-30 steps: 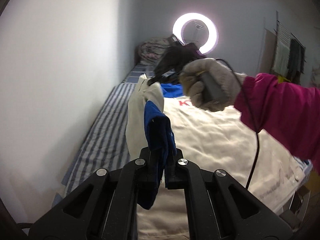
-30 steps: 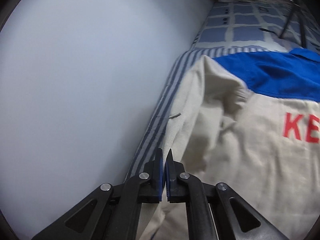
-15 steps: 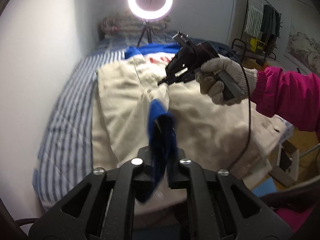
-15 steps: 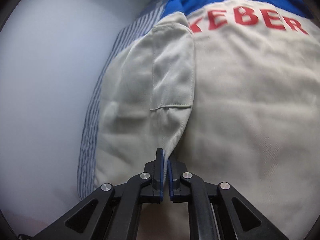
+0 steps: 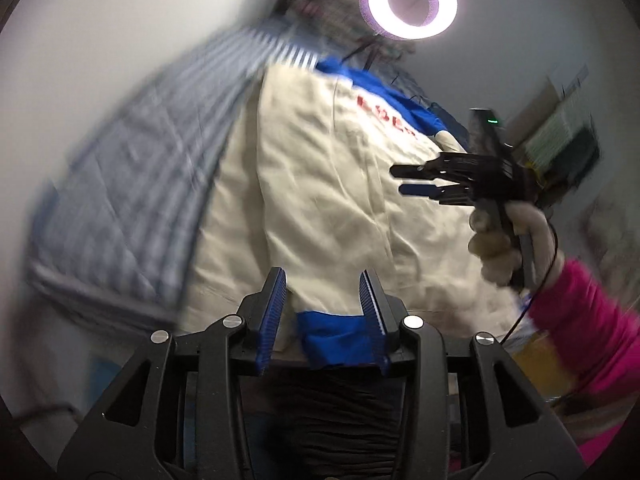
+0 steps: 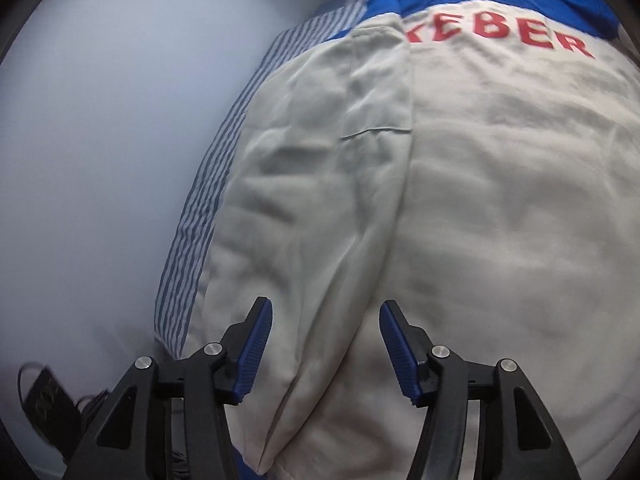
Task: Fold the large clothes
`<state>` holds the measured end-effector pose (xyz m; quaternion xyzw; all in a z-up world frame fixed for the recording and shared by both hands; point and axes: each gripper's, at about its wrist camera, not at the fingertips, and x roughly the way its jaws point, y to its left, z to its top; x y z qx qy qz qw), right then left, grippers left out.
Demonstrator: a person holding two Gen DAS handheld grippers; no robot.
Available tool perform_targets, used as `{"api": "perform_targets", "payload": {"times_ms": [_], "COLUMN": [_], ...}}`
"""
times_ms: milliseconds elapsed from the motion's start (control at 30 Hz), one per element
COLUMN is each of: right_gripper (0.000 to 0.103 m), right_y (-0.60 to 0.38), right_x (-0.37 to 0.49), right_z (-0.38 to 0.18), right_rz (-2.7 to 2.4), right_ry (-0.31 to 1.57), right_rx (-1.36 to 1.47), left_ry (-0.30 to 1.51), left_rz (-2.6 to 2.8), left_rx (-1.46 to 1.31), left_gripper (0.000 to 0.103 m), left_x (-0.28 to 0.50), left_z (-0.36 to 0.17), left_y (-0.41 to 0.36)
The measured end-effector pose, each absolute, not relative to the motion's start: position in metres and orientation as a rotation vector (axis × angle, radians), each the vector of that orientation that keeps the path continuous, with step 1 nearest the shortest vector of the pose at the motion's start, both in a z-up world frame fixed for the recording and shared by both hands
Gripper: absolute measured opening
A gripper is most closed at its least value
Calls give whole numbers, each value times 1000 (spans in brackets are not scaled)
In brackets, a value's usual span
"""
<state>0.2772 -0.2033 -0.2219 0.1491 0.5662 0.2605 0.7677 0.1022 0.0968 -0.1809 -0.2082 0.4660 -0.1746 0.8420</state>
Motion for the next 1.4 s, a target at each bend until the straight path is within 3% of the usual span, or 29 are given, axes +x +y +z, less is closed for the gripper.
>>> {"api": "perform_targets", "payload": {"times_ms": [267, 300, 333, 367, 667, 1000, 1067, 1167, 1400], "right_gripper": [59, 59, 59, 59, 59, 55, 51, 37, 35], "right_y": [-186, -186, -184, -182, -123, -31, -36, -72, -166], "right_x": [291, 296, 302, 308, 365, 443, 445, 448, 481], "right_z": [-196, -195, -194, -191, -169, -188, -192, -195, -215], "right_rz": [528, 525, 521, 520, 550, 539, 511, 403, 313], "right_ry": [1157, 1156, 1153, 1144, 1075, 1105, 1084, 1036, 947], "right_rx": [217, 217, 214, 209, 98, -9, -11, 30, 230], "left_ry": [1116, 1111, 1108, 1106, 1018, 1021, 1032, 1039, 1047], "left_rz": [-320, -338, -340, -337, -246, -210, -198, -201, -191], "left_rx": [-577, -587, -574, -550, -584, -550, -530, -515, -515], "left_gripper": [39, 29, 5, 3, 1, 1, 2, 2, 2], "left_x": [133, 134, 135, 137, 121, 124, 122, 118, 120], "left_z": [-242, -244, -245, -246, -227, -232, -235, -238, -240], "left_y": [84, 81, 77, 74, 130, 128, 129, 130, 127]}}
